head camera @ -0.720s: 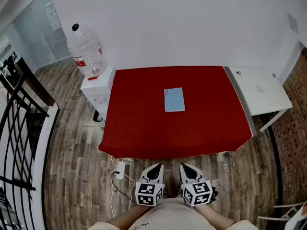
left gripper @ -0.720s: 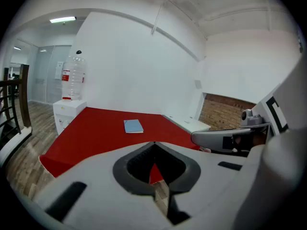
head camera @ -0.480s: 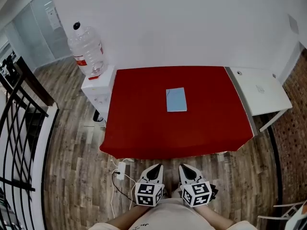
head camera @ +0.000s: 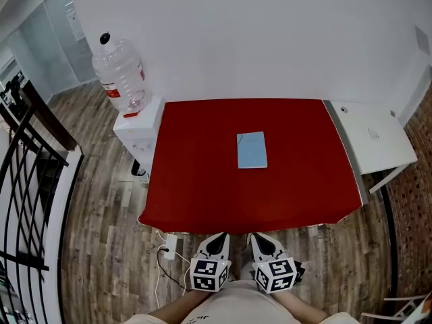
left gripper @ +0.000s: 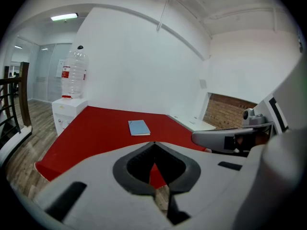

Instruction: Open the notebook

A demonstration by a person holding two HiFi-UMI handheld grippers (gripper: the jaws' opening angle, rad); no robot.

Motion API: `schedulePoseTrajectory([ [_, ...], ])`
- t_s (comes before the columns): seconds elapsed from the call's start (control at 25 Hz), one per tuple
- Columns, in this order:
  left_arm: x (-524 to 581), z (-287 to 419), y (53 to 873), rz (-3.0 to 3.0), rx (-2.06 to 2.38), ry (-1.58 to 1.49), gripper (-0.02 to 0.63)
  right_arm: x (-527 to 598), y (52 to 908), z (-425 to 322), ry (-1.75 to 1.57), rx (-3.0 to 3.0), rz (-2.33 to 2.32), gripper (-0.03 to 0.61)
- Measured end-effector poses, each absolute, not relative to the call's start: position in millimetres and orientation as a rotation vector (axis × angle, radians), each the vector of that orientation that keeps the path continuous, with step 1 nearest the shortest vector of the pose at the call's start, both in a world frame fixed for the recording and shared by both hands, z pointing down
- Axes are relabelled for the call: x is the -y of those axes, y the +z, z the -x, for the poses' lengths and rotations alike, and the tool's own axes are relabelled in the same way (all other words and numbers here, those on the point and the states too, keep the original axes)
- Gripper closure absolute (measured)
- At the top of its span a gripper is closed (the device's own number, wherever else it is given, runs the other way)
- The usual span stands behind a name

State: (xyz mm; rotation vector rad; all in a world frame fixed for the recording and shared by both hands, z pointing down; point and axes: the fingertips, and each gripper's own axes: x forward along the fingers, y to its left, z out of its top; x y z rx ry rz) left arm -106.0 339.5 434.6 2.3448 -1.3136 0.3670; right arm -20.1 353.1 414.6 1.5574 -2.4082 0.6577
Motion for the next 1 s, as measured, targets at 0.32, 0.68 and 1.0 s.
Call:
schedulePoseTrajectory([
  [0.32, -233.8, 60.8, 436.2, -2.327, 1.338, 0.364, 0.607, -242.8, 414.3, -22.5, 0.644, 2.431, -1.519, 0.571],
  [0.68, -125.4, 5.6, 421.8, -2.287, 1.395, 0.333, 0.607, -133.1, 399.7, -79.7, 0.624, 2.455, -1.462, 0.571],
  [1.0, -87.1, -0.5, 422.6, -2.257, 1.420, 0.363, 0.607, -90.5, 407.0, -86.6, 0.684, 2.459, -1.437, 0.571],
])
